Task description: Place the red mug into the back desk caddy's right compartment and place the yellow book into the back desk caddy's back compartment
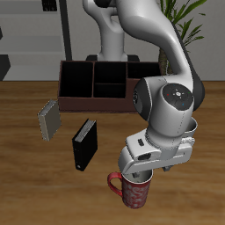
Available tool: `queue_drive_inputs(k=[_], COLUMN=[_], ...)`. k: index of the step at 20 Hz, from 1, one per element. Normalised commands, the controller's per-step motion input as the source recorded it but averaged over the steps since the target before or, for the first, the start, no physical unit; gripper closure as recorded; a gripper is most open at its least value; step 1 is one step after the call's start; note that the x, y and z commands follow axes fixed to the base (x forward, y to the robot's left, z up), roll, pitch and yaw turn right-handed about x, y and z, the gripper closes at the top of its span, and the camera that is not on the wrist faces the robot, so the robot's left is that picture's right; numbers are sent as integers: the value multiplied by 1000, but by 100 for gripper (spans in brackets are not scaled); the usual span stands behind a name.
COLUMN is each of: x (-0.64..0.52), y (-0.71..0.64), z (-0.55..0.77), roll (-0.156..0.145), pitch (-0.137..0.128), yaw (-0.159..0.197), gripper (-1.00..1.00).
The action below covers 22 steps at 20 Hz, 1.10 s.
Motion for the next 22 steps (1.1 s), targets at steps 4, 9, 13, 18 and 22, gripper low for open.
queue_drive_inputs(k=[4, 9, 13, 18, 22], x=[-65, -34, -81, -128, -193], y=[63, -34, -98, -91, -93], z=[-212, 53, 178, 404, 532], roll=[28, -2, -7, -18, -25], pitch=[33, -6, -22, -52, -60], yaw=[-9, -3, -6, 0, -34], gripper=[100, 100, 100, 100, 100])
